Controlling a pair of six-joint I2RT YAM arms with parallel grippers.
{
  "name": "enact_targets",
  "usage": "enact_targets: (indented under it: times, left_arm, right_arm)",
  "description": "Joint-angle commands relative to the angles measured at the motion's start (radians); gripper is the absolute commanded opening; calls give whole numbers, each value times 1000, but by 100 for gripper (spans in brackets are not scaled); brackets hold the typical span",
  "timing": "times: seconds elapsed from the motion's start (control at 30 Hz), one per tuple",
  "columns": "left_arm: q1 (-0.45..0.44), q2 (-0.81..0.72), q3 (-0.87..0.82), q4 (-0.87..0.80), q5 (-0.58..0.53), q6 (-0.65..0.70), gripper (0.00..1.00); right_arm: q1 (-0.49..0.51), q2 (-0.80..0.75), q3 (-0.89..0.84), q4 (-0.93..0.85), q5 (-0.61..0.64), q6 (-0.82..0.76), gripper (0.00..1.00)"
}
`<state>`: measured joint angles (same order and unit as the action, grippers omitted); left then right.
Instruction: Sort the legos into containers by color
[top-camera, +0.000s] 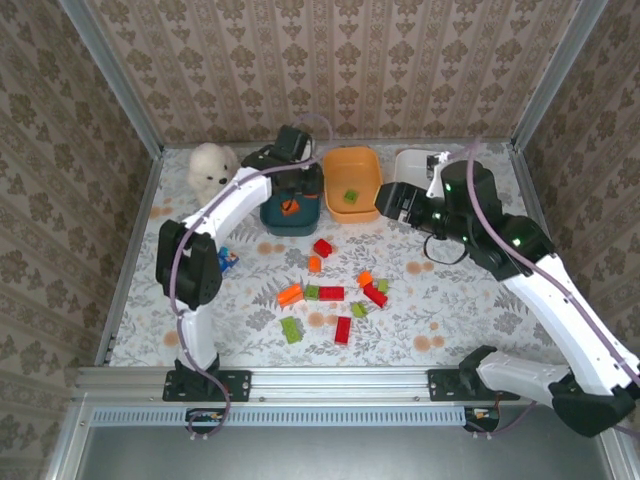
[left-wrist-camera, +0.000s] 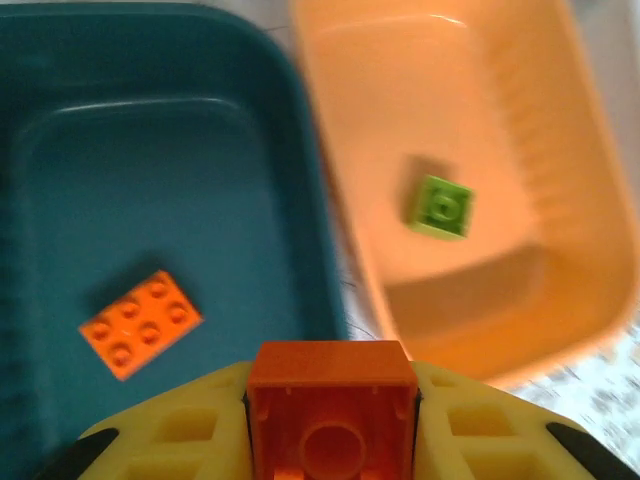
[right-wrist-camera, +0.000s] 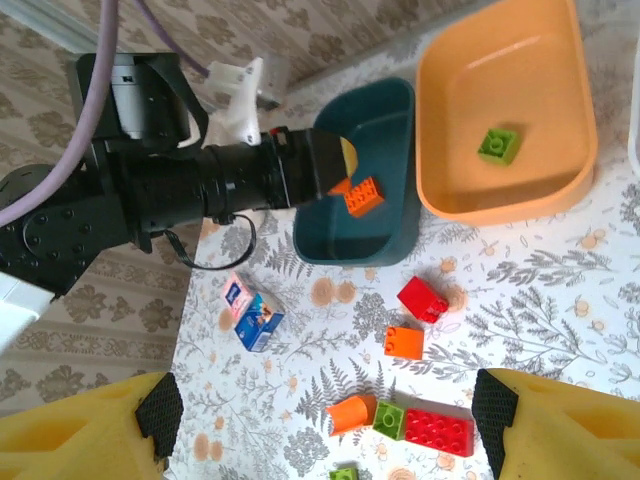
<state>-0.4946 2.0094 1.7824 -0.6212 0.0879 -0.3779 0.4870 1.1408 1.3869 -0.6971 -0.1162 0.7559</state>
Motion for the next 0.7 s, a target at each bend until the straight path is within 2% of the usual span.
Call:
enact_targets:
  times: [0.0, 0.2, 0.67]
  left_arm:
    - [26, 56, 40, -33, 32, -32, 29]
    - [59, 82, 11, -86, 28, -15, 30]
    - [64, 117, -35, -192, -28, 68, 30]
  right_arm:
    - [-35, 37, -8, 27, -126, 25, 79]
    - [-57, 69, -25, 42, -163, 22, 79]
    - [-71, 85, -43, 47, -185, 30, 79]
